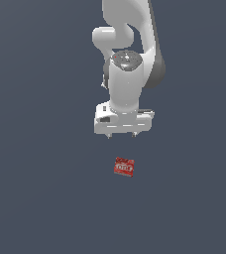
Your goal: Pick up the object and move it to a goal position.
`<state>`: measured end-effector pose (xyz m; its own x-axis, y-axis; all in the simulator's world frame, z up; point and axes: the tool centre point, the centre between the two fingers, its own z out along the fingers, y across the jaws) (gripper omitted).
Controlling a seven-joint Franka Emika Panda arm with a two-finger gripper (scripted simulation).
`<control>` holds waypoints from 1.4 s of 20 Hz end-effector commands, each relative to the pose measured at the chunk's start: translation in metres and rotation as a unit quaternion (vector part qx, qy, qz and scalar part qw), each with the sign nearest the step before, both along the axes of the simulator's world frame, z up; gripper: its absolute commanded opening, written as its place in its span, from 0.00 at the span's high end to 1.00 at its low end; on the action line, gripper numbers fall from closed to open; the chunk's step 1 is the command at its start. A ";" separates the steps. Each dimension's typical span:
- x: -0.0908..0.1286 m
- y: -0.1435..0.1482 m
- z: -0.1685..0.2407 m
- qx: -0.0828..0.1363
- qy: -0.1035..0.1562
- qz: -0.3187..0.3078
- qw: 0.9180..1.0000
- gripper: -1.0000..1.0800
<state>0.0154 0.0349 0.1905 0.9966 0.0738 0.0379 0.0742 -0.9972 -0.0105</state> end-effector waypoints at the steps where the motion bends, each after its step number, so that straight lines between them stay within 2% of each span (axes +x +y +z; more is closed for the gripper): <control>1: 0.000 0.000 0.000 0.000 0.000 0.000 1.000 0.04; 12: -0.001 0.027 -0.005 0.006 0.003 0.019 1.000 0.04; 20: 0.000 0.026 -0.007 0.005 0.003 0.031 1.000 0.04; 28: 0.007 0.025 -0.017 -0.001 0.004 0.086 0.996 0.04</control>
<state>0.0207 0.0602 0.1764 0.9755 0.2180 0.0308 0.2185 -0.9758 -0.0122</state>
